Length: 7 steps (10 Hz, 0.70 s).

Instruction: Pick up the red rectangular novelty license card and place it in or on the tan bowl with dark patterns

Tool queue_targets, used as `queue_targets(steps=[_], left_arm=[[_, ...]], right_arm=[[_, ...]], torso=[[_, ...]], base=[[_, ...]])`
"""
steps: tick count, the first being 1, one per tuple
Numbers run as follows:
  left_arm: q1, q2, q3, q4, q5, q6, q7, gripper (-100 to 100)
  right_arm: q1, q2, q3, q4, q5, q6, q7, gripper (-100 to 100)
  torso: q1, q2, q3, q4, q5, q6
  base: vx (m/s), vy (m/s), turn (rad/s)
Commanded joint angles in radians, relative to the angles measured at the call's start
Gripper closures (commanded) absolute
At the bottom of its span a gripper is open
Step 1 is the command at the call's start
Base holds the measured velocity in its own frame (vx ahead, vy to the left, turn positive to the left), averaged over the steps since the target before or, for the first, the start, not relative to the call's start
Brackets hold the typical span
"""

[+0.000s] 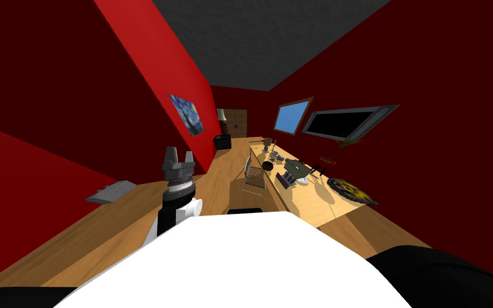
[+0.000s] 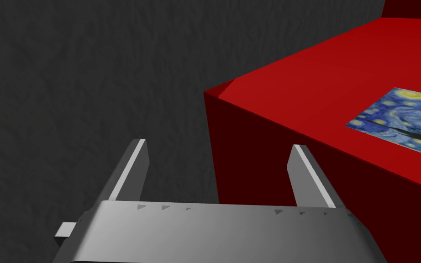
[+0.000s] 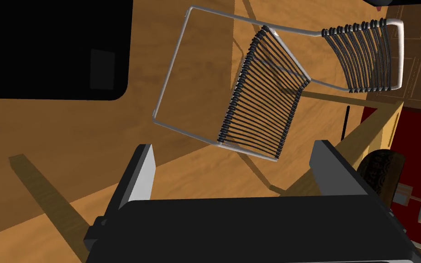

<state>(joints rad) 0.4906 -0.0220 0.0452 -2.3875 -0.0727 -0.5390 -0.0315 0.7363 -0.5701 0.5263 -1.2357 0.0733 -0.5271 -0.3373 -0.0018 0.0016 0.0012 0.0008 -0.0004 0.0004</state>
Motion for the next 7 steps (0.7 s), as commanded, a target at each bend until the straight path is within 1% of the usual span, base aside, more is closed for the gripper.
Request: queue_targets(steps=[1, 2, 3, 4, 5, 6, 7], left_arm=[[0.0, 0.0, 0.0, 0.0, 0.0, 0.0, 0.0, 0], [0.0, 0.0, 0.0, 0.0, 0.0, 0.0, 0.0, 0], [0.0, 0.0, 0.0, 0.0, 0.0, 0.0, 0.0, 0], [0.0, 0.0, 0.0, 0.0, 0.0, 0.0, 0.0, 0], [0.0, 0.0, 0.0, 0.0, 0.0, 0.0, 0.0, 0], [0.0, 0.0, 0.0, 0.0, 0.0, 0.0, 0.0, 0], [0.0, 0.0, 0.0, 0.0, 0.0, 0.0, 0.0, 0]], right_arm=[[0.014, -0.04, 0.031, 0.05, 0.002, -0.013, -0.001, -100], [0.014, -0.04, 0.031, 0.076, 0.002, -0.013, -0.001, -100], [0.014, -0.04, 0.031, 0.076, 0.002, -0.013, -0.001, -100], [0.02, -0.073, 0.055, 0.102, 0.003, -0.027, 0.0, -100], [0.02, -0.073, 0.055, 0.138, 0.003, -0.027, 0.0, -100], [0.024, -0.107, 0.078, 0.176, 0.004, -0.042, 0.003, -100], [0.026, -0.13, 0.099, 0.237, 0.005, -0.058, 0.008, -100]], torso=[[0.0, 0.0, 0.0, 0.0, 0.0, 0.0], [0.0, 0.0, 0.0, 0.0, 0.0, -0.001], [0.0, 0.0, 0.0, 0.0, 0.0, 0.0], [0.0, -0.001, -0.001, 0.0, 0.0, 0.0], [0.0, -0.002, -0.001, 0.0, 0.0, -0.001], [0.0, -0.002, -0.001, 0.0, 0.0, 0.0], [0.0, -0.002, -0.001, 0.0, 0.0, -0.001]], base=[[-0.036, 0.007, 0.234], [-0.026, 0.0, 0.131], [-0.01, -0.003, -0.008], [-0.015, 0.006, 0.251], [-0.013, 0.0, 0.158], [-0.01, 0.012, 0.299], [-0.008, 0.017, 0.443]])
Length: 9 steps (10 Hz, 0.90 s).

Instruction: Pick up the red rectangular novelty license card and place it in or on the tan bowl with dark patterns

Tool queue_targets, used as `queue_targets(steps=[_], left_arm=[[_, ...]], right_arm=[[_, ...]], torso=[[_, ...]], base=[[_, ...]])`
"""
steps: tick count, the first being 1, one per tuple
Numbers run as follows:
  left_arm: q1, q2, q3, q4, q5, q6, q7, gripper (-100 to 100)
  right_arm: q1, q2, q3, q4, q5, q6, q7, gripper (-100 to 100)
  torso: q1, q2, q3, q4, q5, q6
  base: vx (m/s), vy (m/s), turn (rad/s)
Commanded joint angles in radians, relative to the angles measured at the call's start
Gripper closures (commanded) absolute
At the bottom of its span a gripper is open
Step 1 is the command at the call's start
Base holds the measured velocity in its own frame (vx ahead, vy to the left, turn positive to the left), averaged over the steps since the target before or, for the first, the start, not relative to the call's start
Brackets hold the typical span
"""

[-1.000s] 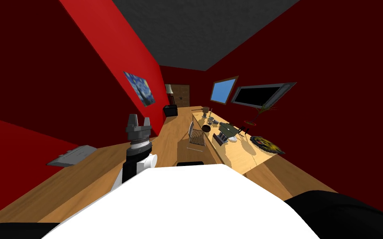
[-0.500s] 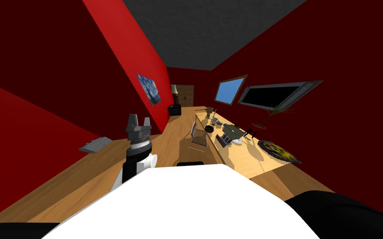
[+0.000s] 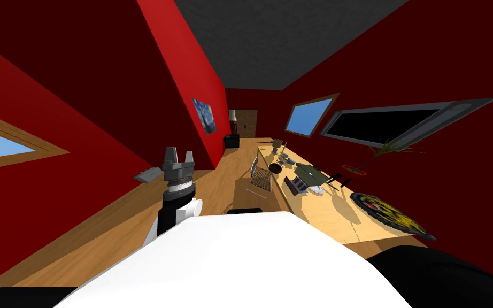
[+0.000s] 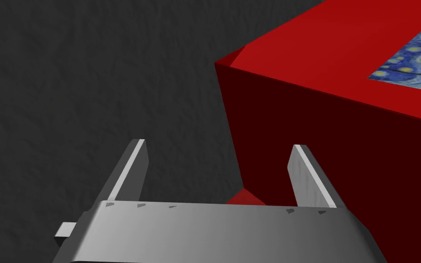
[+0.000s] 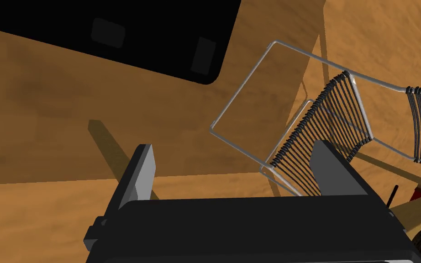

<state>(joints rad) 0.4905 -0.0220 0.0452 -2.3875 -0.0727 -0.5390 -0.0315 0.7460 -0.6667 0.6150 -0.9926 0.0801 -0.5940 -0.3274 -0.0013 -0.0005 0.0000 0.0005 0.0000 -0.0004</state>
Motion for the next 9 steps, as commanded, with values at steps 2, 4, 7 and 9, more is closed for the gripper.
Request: queue_targets(steps=[2, 4, 7, 9], left_arm=[[0.0, 0.0, 0.0, 0.0, 0.0, 0.0, 0.0, 0], [0.0, 0.0, 0.0, 0.0, 0.0, 0.0, 0.0, 0], [0.0, 0.0, 0.0, 0.0, 0.0, 0.0, 0.0, 0], [0.0, 0.0, 0.0, 0.0, 0.0, 0.0, 0.0, 0]], right_arm=[[0.016, -0.076, 0.029, 0.072, -0.001, -0.008, 0.006, -100], [0.014, -0.107, 0.045, 0.128, 0.0, -0.025, 0.016, -100], [0.011, -0.136, 0.06, 0.136, 0.001, -0.042, 0.027, -100], [0.007, -0.164, 0.073, 0.209, 0.002, -0.059, 0.039, -100]], torso=[[0.0, 0.0, 0.0, 0.0, 0.0, 0.001], [0.0, -0.002, -0.001, 0.0, 0.0, 0.0], [0.0, -0.002, -0.001, 0.0, -0.001, 0.001], [0.0, -0.001, -0.001, 0.0, 0.0, 0.002]], base=[[0.0, 0.009, 0.179], [0.015, 0.009, 0.316], [0.019, 0.006, 0.129], [0.009, 0.01, 0.152]])
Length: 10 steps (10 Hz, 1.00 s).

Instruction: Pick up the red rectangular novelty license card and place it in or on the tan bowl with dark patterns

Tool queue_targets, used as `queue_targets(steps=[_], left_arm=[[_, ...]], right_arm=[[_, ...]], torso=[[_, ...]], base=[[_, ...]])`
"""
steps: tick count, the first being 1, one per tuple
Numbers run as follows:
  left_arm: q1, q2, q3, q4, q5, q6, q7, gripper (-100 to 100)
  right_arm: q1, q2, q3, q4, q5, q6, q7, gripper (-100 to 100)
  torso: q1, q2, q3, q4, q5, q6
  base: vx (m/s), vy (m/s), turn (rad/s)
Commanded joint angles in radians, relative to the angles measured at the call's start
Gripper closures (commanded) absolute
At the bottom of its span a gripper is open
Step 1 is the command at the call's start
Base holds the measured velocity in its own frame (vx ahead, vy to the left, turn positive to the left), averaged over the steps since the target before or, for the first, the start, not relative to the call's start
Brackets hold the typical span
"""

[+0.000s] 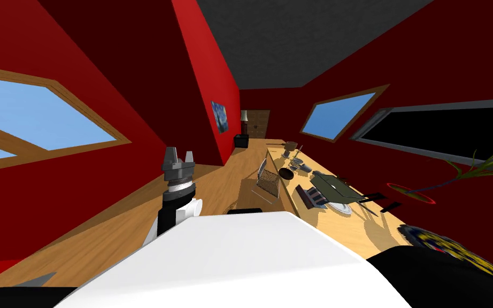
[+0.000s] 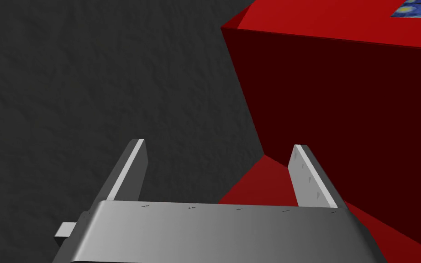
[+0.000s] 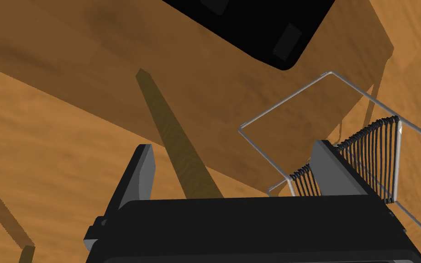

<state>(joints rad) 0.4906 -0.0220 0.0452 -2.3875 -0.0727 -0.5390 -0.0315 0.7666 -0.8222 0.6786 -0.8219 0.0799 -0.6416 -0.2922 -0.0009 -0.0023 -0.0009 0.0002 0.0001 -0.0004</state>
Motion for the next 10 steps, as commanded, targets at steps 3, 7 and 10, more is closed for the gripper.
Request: queue_targets(steps=[3, 7, 10], left_arm=[[0.0, 0.0, 0.0, 0.0, 0.0, 0.0, 0.0, 0], [0.0, 0.0, 0.0, 0.0, 0.0, 0.0, 0.0, 0], [0.0, 0.0, 0.0, 0.0, 0.0, 0.0, 0.0, 0]], right_arm=[[-0.02, -0.035, 0.021, 0.111, 0.003, -0.03, 0.018, -100], [-0.035, -0.083, 0.039, 0.183, 0.004, -0.065, 0.046, -100], [-0.044, -0.105, 0.047, 0.231, 0.005, -0.082, 0.06, -100]], torso=[[-0.001, -0.002, -0.001, 0.0, 0.0, 0.0], [0.0, -0.001, 0.0, 0.0, -0.001, 0.002], [-0.001, -0.003, -0.002, -0.001, 0.0, 0.0]], base=[[0.035, 0.003, 0.211], [0.03, 0.002, 0.174], [0.048, -0.004, 0.214]])
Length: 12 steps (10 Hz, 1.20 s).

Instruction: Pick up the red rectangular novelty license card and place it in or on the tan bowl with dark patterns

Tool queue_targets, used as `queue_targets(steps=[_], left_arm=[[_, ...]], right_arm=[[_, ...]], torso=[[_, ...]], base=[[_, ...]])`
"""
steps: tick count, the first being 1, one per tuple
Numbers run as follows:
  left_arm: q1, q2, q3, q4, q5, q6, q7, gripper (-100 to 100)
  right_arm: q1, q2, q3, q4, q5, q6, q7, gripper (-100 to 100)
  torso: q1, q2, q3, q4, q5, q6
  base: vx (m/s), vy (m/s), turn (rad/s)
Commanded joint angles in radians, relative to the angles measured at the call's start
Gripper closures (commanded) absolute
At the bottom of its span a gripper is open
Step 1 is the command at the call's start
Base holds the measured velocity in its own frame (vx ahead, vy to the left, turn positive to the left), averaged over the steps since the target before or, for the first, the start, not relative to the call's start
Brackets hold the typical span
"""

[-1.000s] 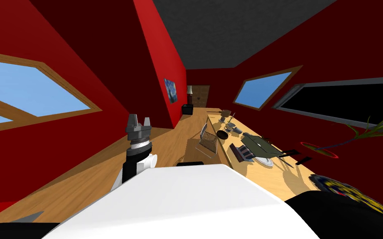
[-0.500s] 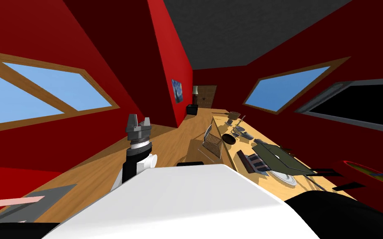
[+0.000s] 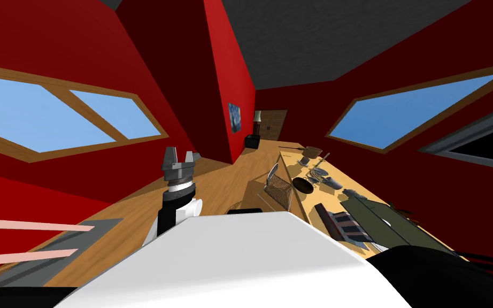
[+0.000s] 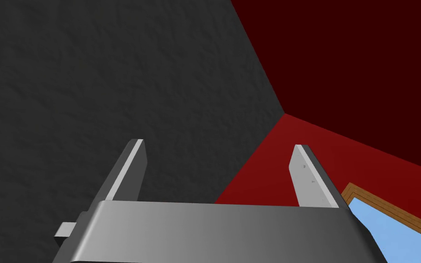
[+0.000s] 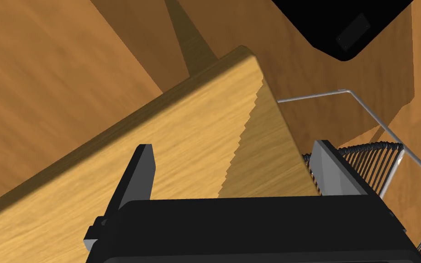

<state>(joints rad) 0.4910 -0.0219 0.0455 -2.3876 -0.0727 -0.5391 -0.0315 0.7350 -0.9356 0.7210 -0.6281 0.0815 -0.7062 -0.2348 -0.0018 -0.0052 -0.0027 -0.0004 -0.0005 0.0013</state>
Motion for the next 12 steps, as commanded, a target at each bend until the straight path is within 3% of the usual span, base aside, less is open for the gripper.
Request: queue_targets(steps=[1, 3, 12], left_arm=[[0.0, 0.0, 0.0, 0.0, 0.0, 0.0, 0.0, 0], [0.0, 0.0, 0.0, 0.0, 0.0, 0.0, 0.0, 0], [0.0, 0.0, 0.0, 0.0, 0.0, 0.0, 0.0, 0]], right_arm=[[-0.013, 0.008, 0.004, 0.045, 0.003, -0.017, 0.003, -100], [-0.033, -0.032, 0.016, 0.114, 0.003, -0.05, 0.03, -100], [-0.076, -0.102, 0.03, 0.213, 0.003, -0.104, 0.073, -100]], torso=[[0.0, 0.0, 0.0, 0.0, 0.0, 0.0], [0.0, 0.001, 0.001, 0.0, 0.0, -0.001], [0.001, 0.001, 0.001, 0.0, 0.0, 0.001]], base=[[0.023, -0.012, -0.049], [0.056, -0.014, 0.319], [0.053, -0.017, 0.156]])
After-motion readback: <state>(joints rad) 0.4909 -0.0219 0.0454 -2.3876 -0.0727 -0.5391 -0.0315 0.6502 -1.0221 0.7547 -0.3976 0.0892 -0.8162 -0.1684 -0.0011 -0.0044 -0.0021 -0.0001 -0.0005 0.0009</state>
